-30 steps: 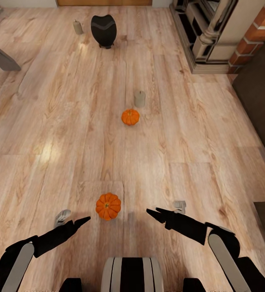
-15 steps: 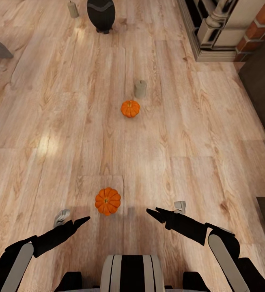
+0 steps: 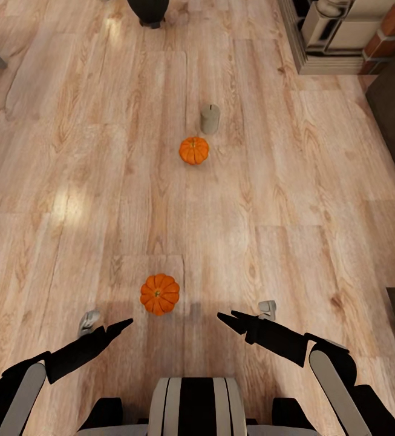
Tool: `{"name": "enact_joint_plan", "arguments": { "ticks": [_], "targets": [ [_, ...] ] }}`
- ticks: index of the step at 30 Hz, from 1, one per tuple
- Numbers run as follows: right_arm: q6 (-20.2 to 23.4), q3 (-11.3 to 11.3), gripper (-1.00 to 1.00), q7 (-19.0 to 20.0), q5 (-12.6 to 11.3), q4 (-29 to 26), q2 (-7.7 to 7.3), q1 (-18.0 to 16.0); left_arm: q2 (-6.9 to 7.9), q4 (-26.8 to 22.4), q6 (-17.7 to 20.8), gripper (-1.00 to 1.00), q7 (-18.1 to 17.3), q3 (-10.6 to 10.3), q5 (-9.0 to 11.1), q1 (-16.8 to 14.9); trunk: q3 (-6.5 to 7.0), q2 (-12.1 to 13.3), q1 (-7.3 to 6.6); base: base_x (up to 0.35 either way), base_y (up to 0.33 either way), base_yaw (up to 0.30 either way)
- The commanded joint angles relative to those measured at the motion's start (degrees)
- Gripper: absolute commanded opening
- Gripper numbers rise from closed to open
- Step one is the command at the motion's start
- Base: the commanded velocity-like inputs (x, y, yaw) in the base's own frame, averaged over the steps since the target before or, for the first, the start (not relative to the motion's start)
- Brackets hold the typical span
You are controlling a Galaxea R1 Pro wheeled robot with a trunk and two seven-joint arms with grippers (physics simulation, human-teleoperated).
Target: Place each of the two pumpkins and all three candles from the living room inside a cabinet in the living room (use any cabinet), then make sure every cabinet is closed, and position the cauldron so it is next to a table in the living room.
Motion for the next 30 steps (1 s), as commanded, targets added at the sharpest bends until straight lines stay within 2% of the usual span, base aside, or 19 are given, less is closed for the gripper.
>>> {"name": "enact_joint_plan", "arguments": {
  "ticks": [1, 5, 18, 30],
  "targets": [
    [0.3, 0.0, 1.00, 0.0, -0.3, 0.0, -0.03, 0.0, -0.02, 0.0, 0.3, 1.00, -0.2, 0.1, 0.1, 0.0, -0.03, 0.0, -0.01, 0.000, 0.000, 0.000],
    [0.3, 0.0, 1.00, -0.1, -0.2, 0.1, 0.01, 0.0, -0.07, 0.0, 0.3, 1.00, -0.2, 0.5, 0.0, 0.0, -0.03, 0.0, -0.01, 0.002, 0.000, 0.000],
    [0.3, 0.0, 1.00, -0.1, -0.2, 0.1, 0.05, 0.0, -0.08, 0.0, 0.3, 1.00, -0.1, 1.4, -0.1, 0.0, -0.03, 0.0, -0.01, 0.151, 0.033, 0.000],
    [0.3, 0.0, 1.00, -0.1, -0.1, 0.1, 0.06, 0.0, -0.08, 0.0, 0.2, 1.00, 0.6, 1.5, -0.1, 0.0, -0.03, 0.0, -0.01, 0.070, -0.070, 0.000]
  ]
}}
